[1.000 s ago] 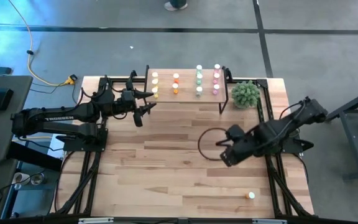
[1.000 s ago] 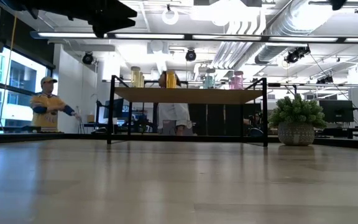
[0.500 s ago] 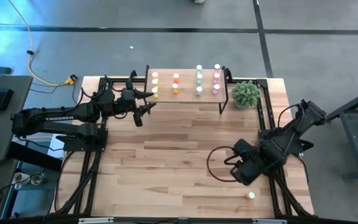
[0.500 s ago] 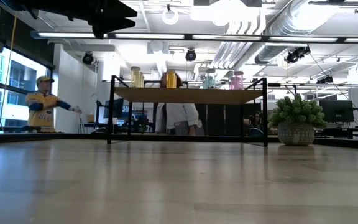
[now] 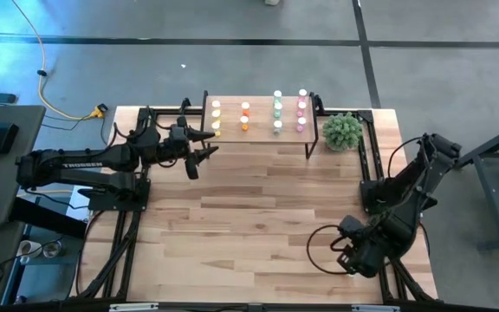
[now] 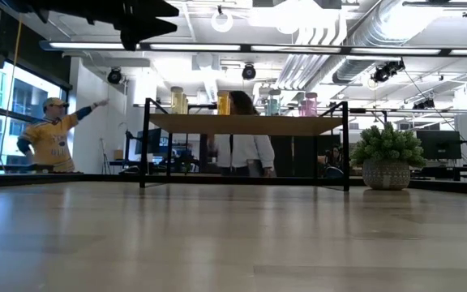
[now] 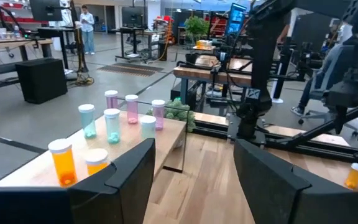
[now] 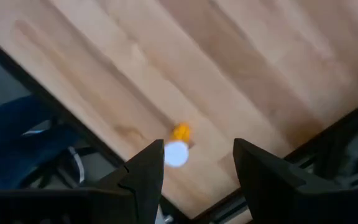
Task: Pick and place medicine bottles onto shelf by color
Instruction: Put the orange pill bottle on the shelf aligned with the other orange pill bottles
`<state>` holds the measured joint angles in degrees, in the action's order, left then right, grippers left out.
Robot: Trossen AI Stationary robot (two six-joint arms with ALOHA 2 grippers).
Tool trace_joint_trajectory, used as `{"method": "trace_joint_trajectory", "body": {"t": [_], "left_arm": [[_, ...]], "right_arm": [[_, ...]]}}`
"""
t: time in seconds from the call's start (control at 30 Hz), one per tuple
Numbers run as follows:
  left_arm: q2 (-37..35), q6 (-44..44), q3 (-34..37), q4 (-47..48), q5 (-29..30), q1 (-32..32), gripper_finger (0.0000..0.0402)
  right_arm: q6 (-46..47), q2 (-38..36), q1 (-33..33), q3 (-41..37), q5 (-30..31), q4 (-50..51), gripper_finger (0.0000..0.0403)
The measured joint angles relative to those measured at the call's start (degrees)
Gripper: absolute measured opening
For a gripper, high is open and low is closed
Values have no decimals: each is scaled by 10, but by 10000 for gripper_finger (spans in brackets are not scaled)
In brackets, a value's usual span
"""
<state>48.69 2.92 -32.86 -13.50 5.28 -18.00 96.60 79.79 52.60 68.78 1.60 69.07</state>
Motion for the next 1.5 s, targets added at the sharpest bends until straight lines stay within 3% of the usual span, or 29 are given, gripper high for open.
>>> {"method": "trace_joint_trajectory", "body": {"t": [0.53, 0.93, 1.5], "left_arm": [[0, 45, 0, 0, 61, 49, 207], [0, 45, 0, 4, 106, 73, 207], [1, 45, 0, 4, 108, 73, 207]], "right_arm": [[141, 5, 66, -97, -12, -155, 186], [141, 39, 68, -127, -35, -230, 188], [141, 103, 67, -127, -61, -244, 173]]}}
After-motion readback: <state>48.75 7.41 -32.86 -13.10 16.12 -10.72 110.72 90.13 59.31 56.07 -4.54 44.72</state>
